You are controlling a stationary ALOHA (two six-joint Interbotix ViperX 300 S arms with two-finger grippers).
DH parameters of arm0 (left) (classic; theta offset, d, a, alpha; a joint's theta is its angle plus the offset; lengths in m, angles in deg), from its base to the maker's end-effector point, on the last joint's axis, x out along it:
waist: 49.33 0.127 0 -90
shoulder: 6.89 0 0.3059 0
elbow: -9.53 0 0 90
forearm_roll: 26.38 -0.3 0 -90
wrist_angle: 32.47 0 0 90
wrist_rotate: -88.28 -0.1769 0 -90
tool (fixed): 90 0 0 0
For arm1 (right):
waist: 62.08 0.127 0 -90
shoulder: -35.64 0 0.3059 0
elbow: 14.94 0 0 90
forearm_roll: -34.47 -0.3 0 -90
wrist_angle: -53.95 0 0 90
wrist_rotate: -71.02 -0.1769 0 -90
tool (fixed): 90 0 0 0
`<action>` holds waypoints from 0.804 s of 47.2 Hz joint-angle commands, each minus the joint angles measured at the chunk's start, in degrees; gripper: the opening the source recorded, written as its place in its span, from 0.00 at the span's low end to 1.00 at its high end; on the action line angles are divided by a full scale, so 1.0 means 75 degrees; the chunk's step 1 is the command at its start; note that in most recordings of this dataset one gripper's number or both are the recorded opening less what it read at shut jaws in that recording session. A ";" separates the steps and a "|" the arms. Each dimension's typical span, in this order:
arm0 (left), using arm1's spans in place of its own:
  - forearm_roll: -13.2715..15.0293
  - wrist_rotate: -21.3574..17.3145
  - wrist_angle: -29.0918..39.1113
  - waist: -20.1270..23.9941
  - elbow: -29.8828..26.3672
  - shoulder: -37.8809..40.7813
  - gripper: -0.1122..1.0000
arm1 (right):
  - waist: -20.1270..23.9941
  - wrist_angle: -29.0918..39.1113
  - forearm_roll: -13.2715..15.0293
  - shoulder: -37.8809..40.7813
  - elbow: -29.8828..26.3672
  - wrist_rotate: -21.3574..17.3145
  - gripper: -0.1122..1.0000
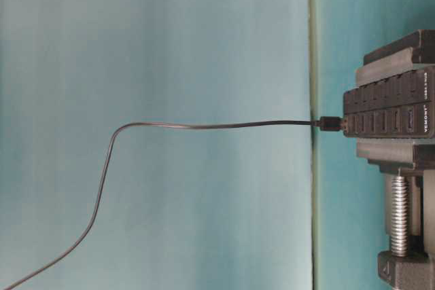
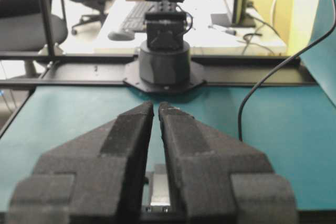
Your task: Insert the USB into the front port of the fixed hub.
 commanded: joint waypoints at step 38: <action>-0.0105 0.0516 0.2227 -0.0035 -0.0668 0.0703 0.10 | -0.0551 0.3586 -0.0199 0.0633 -0.0738 -0.0691 0.08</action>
